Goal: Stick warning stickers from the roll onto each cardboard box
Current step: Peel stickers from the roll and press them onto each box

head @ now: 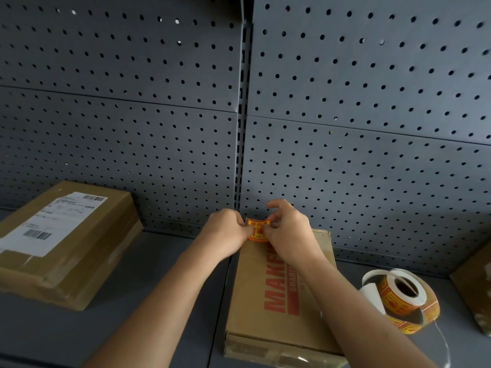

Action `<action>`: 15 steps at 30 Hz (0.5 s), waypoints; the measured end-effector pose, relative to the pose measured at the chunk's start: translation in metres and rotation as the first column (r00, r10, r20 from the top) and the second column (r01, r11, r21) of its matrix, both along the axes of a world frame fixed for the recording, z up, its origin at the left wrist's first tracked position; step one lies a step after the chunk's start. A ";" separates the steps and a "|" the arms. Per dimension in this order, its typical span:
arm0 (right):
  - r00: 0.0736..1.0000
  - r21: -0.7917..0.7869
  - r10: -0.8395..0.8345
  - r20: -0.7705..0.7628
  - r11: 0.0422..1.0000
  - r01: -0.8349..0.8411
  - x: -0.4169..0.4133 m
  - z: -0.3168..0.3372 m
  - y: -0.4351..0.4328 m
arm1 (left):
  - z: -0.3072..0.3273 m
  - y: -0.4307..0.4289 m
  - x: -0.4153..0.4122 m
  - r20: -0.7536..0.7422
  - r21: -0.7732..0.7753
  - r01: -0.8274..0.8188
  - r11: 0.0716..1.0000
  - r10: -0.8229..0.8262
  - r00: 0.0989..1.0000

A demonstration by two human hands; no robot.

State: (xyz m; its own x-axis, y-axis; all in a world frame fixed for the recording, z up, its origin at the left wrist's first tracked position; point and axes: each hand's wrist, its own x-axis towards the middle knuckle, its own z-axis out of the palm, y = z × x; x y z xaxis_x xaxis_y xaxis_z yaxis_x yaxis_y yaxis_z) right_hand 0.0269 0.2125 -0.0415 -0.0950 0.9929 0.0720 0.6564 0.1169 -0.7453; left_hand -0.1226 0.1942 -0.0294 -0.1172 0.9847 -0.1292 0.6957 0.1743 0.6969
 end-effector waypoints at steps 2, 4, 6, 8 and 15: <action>1.000 0.004 -0.006 0.014 1.000 0.006 -0.001 0.000 0.000 | 0.000 0.000 0.001 -0.010 0.000 -0.005 1.000 0.005 1.000; 1.000 0.004 -0.013 0.012 1.000 0.013 -0.002 0.000 0.000 | -0.001 0.001 0.002 -0.014 -0.004 -0.010 1.000 0.010 1.000; 1.000 0.019 -0.018 0.024 1.000 0.018 -0.003 -0.001 -0.002 | -0.001 0.001 0.001 -0.015 -0.004 -0.015 1.000 0.015 1.000; 0.998 0.056 -0.024 0.059 0.998 0.021 -0.004 -0.001 -0.004 | -0.003 0.000 0.002 -0.018 -0.003 -0.015 1.000 0.015 1.000; 0.965 0.152 -0.073 0.252 0.988 0.035 -0.002 -0.005 -0.012 | -0.010 -0.002 -0.001 -0.012 0.012 -0.026 1.000 0.026 1.000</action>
